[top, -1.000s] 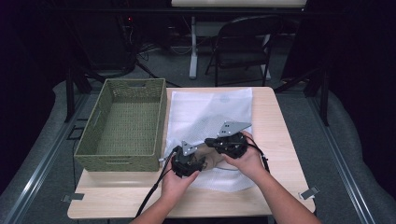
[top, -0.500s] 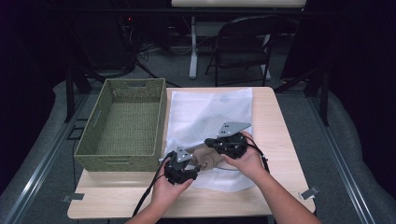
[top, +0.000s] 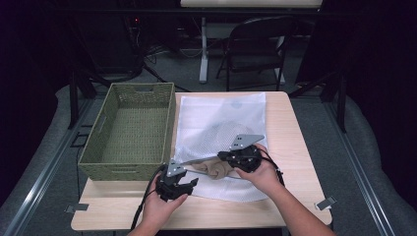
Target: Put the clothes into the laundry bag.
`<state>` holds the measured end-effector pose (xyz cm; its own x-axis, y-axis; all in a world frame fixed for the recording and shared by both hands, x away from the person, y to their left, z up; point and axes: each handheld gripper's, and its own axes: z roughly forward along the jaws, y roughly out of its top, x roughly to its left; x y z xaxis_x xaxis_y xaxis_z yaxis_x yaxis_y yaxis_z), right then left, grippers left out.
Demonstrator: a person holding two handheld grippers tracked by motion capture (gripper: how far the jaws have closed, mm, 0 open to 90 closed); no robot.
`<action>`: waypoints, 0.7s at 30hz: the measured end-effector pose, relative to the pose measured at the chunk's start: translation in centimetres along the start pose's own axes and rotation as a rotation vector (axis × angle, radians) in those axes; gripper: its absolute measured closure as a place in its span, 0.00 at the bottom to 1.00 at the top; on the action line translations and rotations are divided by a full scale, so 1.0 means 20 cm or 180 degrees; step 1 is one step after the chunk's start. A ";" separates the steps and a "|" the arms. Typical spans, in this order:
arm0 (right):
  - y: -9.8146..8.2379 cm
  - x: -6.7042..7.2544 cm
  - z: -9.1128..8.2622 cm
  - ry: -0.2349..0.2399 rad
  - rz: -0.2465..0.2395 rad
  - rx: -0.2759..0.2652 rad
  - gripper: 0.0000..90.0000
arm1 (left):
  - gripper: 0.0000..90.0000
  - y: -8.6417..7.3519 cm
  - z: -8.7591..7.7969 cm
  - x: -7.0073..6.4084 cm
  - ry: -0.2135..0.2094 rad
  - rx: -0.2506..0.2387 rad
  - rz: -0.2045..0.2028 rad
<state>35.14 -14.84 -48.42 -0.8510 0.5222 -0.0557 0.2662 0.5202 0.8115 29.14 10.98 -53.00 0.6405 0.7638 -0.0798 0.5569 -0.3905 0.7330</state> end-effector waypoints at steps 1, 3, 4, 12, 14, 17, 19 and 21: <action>-0.01 0.00 0.00 0.0004 0.0011 0.0013 0.97 | 0.52 -0.01 0.00 0.01 0.0002 0.0002 0.0000; -0.02 0.00 0.01 0.0004 0.0004 0.0038 0.97 | 0.52 -0.02 -0.01 0.01 0.0020 0.0013 0.0022; -0.03 0.01 0.01 0.0015 0.0018 0.0054 0.96 | 0.52 -0.02 -0.01 0.01 0.0017 0.0029 0.0029; -0.11 0.02 0.03 0.0004 0.0093 0.0103 0.94 | 0.52 -0.07 -0.02 0.04 0.0070 0.0084 0.0074; -0.12 0.02 0.04 0.0001 0.0115 0.0112 0.94 | 0.52 -0.07 -0.01 0.05 0.0065 0.0052 0.0051; -0.13 0.02 0.03 -0.0010 0.0133 0.0116 0.91 | 0.52 -0.08 -0.01 0.05 0.0006 0.0063 0.0046; -0.14 0.03 0.02 -0.0022 0.0139 0.0083 0.88 | 0.52 -0.09 -0.01 0.05 -0.0009 0.0074 0.0029; -0.15 0.04 0.00 -0.0050 0.0150 0.0062 0.85 | 0.52 -0.10 0.00 0.05 -0.0011 0.0088 0.0014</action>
<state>33.70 -15.97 -50.88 -0.8301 0.5570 -0.0271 0.3145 0.5077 0.8021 28.68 12.58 -54.63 0.6449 0.7602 -0.0790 0.5685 -0.4081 0.7143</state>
